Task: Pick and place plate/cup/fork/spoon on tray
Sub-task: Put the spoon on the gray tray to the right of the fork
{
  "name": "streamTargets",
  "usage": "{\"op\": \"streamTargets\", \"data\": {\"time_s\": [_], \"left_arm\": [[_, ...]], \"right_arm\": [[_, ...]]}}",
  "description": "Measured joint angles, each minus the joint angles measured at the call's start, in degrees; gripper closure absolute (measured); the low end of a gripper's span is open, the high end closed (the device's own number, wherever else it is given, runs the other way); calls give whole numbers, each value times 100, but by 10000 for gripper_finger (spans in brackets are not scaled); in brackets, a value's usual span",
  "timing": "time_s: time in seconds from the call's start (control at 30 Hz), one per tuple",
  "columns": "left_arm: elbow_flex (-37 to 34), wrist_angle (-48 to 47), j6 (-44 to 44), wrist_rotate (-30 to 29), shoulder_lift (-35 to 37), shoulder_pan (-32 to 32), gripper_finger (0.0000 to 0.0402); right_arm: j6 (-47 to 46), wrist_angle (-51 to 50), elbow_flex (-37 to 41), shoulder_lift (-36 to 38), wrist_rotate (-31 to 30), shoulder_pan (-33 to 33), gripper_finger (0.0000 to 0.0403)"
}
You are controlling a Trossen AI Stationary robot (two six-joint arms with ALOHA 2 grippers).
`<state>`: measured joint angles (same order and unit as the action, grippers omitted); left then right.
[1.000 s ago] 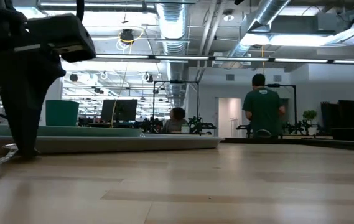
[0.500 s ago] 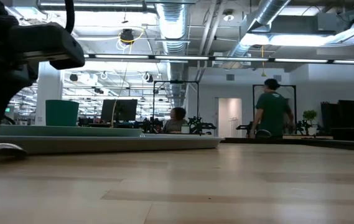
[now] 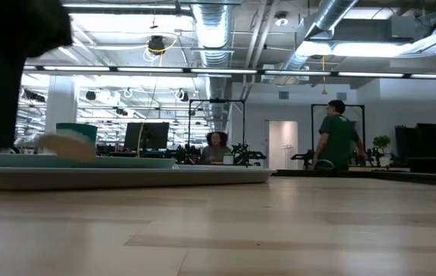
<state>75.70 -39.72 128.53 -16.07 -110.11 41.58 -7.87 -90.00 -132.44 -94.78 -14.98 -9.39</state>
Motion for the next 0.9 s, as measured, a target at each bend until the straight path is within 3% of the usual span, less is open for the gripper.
{"op": "streamTargets", "data": {"time_s": [0.2, 0.3, 0.5, 0.73, 0.9], "left_arm": [[796, -354, -896, -333, -8, -98, 400], [1198, -1073, -1640, -144, -7, -246, 401], [1510, -2300, -4042, 217, 366, -786, 401], [1517, -2267, -6467, -237, 1223, -1622, 401], [1517, -2129, -8273, 59, 1817, -2281, 401]], "right_arm": [[239, -3, 4, 61, 47, -19, 268], [531, -2, -1, 171, 459, -6, 270], [1208, 15, 0, 415, 1506, 17, 270], [1597, 1, 0, 717, 2075, 285, 271], [1947, 8, 0, 924, 2122, 614, 270]]}}
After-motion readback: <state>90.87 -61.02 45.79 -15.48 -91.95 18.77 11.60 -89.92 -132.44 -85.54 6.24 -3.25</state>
